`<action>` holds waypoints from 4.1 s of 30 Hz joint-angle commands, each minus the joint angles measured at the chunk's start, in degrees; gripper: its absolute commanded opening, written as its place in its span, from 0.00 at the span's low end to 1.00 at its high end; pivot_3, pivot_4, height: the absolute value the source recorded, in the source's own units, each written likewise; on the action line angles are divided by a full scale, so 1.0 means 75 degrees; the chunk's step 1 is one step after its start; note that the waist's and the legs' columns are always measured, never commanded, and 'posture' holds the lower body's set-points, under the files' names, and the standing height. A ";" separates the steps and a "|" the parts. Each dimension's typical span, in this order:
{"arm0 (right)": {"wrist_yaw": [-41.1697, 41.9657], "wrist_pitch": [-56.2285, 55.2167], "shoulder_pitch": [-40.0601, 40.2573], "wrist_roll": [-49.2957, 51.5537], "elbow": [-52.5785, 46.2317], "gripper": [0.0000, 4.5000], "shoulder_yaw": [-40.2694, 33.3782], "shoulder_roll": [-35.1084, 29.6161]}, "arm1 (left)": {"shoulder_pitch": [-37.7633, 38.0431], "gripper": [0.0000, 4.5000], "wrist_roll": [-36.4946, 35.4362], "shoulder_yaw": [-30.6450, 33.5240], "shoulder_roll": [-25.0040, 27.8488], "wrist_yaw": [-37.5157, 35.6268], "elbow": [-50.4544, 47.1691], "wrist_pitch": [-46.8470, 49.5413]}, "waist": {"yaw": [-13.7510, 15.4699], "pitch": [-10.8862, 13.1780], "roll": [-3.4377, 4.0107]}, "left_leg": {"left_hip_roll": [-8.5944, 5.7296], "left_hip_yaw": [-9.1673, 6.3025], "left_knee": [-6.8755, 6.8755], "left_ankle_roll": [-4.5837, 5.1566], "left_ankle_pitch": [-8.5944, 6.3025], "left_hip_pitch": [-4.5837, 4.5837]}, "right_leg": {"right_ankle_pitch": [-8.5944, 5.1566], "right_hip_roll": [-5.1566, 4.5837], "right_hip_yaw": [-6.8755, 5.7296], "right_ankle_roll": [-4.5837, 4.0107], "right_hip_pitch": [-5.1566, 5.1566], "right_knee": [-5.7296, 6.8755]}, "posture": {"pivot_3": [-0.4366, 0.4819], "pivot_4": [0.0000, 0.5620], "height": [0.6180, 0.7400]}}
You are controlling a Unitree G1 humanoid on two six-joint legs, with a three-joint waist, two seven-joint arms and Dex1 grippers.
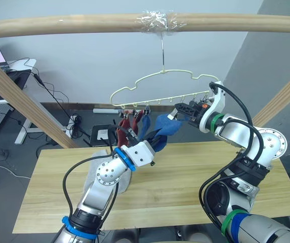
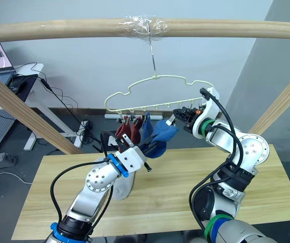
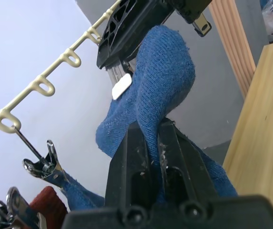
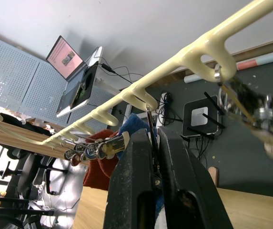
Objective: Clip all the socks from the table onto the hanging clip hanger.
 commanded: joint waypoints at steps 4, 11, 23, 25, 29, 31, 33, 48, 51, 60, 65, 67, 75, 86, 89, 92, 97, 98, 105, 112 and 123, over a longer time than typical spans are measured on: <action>-0.0157 0.0069 0.0102 0.0029 0.0035 0.00 -0.0064 -0.0021 | -0.0062 0.01 -0.0001 -0.0073 -0.0069 0.0060 -0.0136 -0.0164 | -0.0002 0.0000 0.0000 | 0.0001 0.0000 0.0000 0.0000 0.0000 0.0001 | 0.0000 0.0000 -0.0001 0.0000 0.0000 0.0001 | 0.39 0.36 1.00; -0.0088 0.0069 0.0133 -0.0010 0.0041 0.00 0.0041 -0.0095 | -0.0038 0.01 -0.0007 -0.0059 -0.0050 0.0068 -0.0140 -0.0207 | -0.0001 -0.0001 0.0000 | 0.0000 0.0000 0.0000 0.0000 0.0000 0.0000 | 0.0000 0.0000 -0.0001 0.0000 0.0000 0.0001 | 0.39 0.35 1.00; 0.0004 0.0069 0.0170 0.0170 -0.0058 0.69 -0.0004 -0.0119 | -0.0008 0.00 -0.0057 -0.0055 -0.0021 0.0019 -0.0125 -0.0209 | -0.0018 0.0000 0.0002 | 0.0000 0.0001 0.0000 0.0000 0.0000 -0.0009 | 0.0000 0.0001 0.0000 0.0000 -0.0009 0.0001 | 0.38 0.34 1.00; 0.0008 0.0069 0.0128 0.0277 -0.0049 0.84 -0.0199 -0.0129 | -0.0030 0.00 -0.0067 -0.0085 -0.0042 -0.0002 -0.0073 -0.0150 | -0.0019 0.0000 0.0002 | 0.0001 0.0002 0.0000 0.0000 0.0000 -0.0013 | 0.0000 0.0001 0.0000 0.0000 -0.0013 0.0001 | 0.38 0.34 1.00; -0.0020 0.0069 0.0080 0.1135 -0.0013 1.00 -0.0588 -0.0244 | -0.0227 0.00 -0.0064 -0.0196 -0.0188 -0.0039 0.0077 0.0099 | -0.0021 0.0001 0.0002 | 0.0000 0.0002 0.0001 0.0000 0.0000 -0.0017 | 0.0000 0.0000 0.0000 0.0000 -0.0014 0.0001 | 0.37 0.35 1.00; -0.0092 0.0069 0.0123 0.1647 -0.0020 1.00 -0.0653 -0.0443 | -0.0312 0.00 -0.0095 -0.0213 -0.0273 -0.0042 0.0176 0.0288 | -0.0023 0.0002 0.0004 | 0.0001 0.0002 0.0002 0.0000 0.0000 -0.0018 | 0.0000 0.0000 -0.0001 0.0001 -0.0014 0.0002 | 0.37 0.35 1.00; -0.0161 0.0069 0.0232 0.2179 -0.0034 1.00 -0.0643 -0.0760 | -0.0387 0.00 -0.0223 -0.0178 -0.0397 -0.0033 0.0287 0.0492 | -0.0028 0.0002 0.0004 | 0.0000 0.0002 0.0003 0.0000 0.0000 -0.0020 | 0.0001 0.0000 -0.0001 0.0001 -0.0014 0.0002 | 0.37 0.35 1.00; 0.0683 -0.1814 0.2880 0.1783 -0.1998 1.00 0.2324 -0.3143 | 0.0146 0.73 -0.2881 0.0706 -0.0255 -0.1095 -0.0924 0.3774 | -0.0247 0.0005 0.0008 | 0.0008 0.0005 0.0026 0.0018 -0.0009 -0.0074 | -0.0001 0.0006 -0.0008 0.0007 -0.0056 0.0004 | 0.38 0.36 1.00; 0.1022 -0.2786 0.3428 0.1050 -0.2259 1.00 0.2977 -0.3447 | 0.0549 0.91 -0.3206 0.0944 0.0188 -0.1181 -0.1455 0.4277 | -0.0230 0.0007 0.0007 | 0.0009 0.0006 0.0023 0.0017 -0.0009 -0.0075 | -0.0003 0.0008 -0.0006 0.0010 -0.0060 0.0004 | 0.39 0.36 1.00; 0.1476 -0.5402 0.4547 -0.1465 -0.2636 1.00 0.4632 -0.4175 | 0.0930 0.99 -0.4140 0.1711 0.0998 -0.0715 -0.2780 0.6447 | -0.0191 0.0021 -0.0012 | 0.0005 0.0002 0.0030 0.0016 -0.0008 -0.0079 | 0.0003 0.0004 -0.0007 0.0020 -0.0061 0.0002 | 0.41 0.38 1.00; 0.1181 -0.6455 0.4827 -0.2698 -0.2464 0.79 0.5161 -0.3964 | 0.1146 1.00 -0.4313 0.2204 0.0878 -0.0358 -0.3413 0.6206 | -0.0172 0.0035 -0.0035 | 0.0006 0.0003 0.0030 0.0013 -0.0007 -0.0079 | 0.0003 0.0004 -0.0004 0.0020 -0.0062 0.0001 | 0.42 0.37 1.00; 0.1028 -0.6758 0.4835 -0.3227 -0.2410 0.73 0.5437 -0.3874 | 0.1334 1.00 -0.4395 0.2144 0.1184 -0.0673 -0.3563 0.6271 | -0.0173 0.0036 -0.0038 | 0.0008 0.0007 0.0028 0.0002 -0.0001 -0.0079 | 0.0003 0.0004 0.0002 0.0020 -0.0066 0.0000 | 0.42 0.37 1.00; 0.1137 -0.7567 0.4635 -0.4063 -0.2144 0.64 0.5889 -0.3238 | 0.1532 1.00 -0.5026 0.2444 0.1125 -0.0970 -0.3551 0.5807 | -0.0010 0.0036 -0.0038 | 0.0007 0.0007 0.0030 0.0003 -0.0002 -0.0078 | 0.0004 0.0003 0.0002 0.0018 -0.0069 0.0003 | 0.43 0.37 1.00; 0.1015 -0.7986 0.3947 -0.4480 -0.1488 0.60 0.5534 -0.2537 | 0.1870 1.00 -0.5571 0.2419 0.0955 -0.0796 -0.3911 0.5859 | 0.0020 0.0035 -0.0039 | 0.0006 0.0008 0.0033 -0.0008 0.0004 -0.0080 | 0.0007 0.0001 0.0004 0.0016 -0.0071 0.0008 | 0.45 0.34 1.00; 0.1008 -0.8070 0.3867 -0.4546 -0.1399 0.60 0.5466 -0.2363 | 0.1901 1.00 -0.5649 0.2415 0.0995 -0.0738 -0.3954 0.5868 | 0.0025 0.0034 -0.0039 | 0.0006 0.0008 0.0033 -0.0008 0.0004 -0.0078 | 0.0007 0.0001 0.0004 0.0015 -0.0071 0.0013 | 0.45 0.33 1.00; 0.1079 -0.8144 0.3830 -0.4616 -0.1383 0.60 0.5492 -0.2252 | 0.1916 1.00 -0.5668 0.2409 0.1041 -0.0723 -0.3966 0.5841 | 0.0024 0.0034 -0.0039 | 0.0006 0.0009 0.0033 -0.0009 0.0005 -0.0078 | 0.0007 0.0001 0.0005 0.0015 -0.0072 0.0013 | 0.46 0.33 1.00; 0.1115 -0.8276 0.3800 -0.4711 -0.1392 0.60 0.5511 -0.2102 | 0.1837 1.00 -0.5675 0.2409 0.1100 -0.0724 -0.3937 0.5780 | 0.0025 0.0034 -0.0038 | 0.0005 0.0010 0.0036 -0.0010 0.0005 -0.0078 | 0.0007 0.0001 0.0006 0.0015 -0.0074 0.0017 | 0.46 0.32 1.00; 0.1134 -0.8274 0.3791 -0.4721 -0.1377 0.60 0.5513 -0.2087 | 0.1817 1.00 -0.5620 0.2391 0.1126 -0.0731 -0.3925 0.5744 | 0.0025 0.0034 -0.0038 | 0.0005 0.0010 0.0036 -0.0010 0.0006 -0.0078 | 0.0007 0.0001 0.0006 0.0015 -0.0074 0.0019 | 0.46 0.32 1.00; 0.1296 -0.8327 0.3777 -0.4786 -0.1300 0.41 0.5528 -0.2079 | 0.1686 1.00 -0.5585 0.2271 0.1119 -0.0665 -0.3853 0.5710 | 0.0025 0.0031 -0.0043 | 0.0002 0.0024 0.0044 -0.0010 0.0006 -0.0085 | 0.0007 0.0001 0.0024 0.0015 -0.0115 0.0076 | 0.46 0.32 1.00; 0.1335 -0.8388 0.3617 -0.4895 -0.1110 0.41 0.5505 -0.2012 | 0.1678 1.00 -0.5586 0.2205 0.1097 -0.0682 -0.3791 0.5689 | 0.0015 0.0031 -0.0043 | 0.0003 0.0021 0.0048 -0.0010 0.0023 -0.0071 | 0.0015 0.0002 0.0021 0.0001 -0.0119 0.0121 | 0.46 0.32 1.00; 0.1254 -0.8391 0.3294 -0.4921 -0.0697 0.41 0.5498 -0.1712 | 0.1673 1.00 -0.5709 0.2219 0.1053 -0.0580 -0.3938 0.5773 | 0.0015 0.0030 -0.0044 | 0.0003 0.0019 0.0047 -0.0009 0.0032 -0.0072 | 0.0018 0.0002 0.0019 -0.0005 -0.0119 0.0123 | 0.47 0.33 1.00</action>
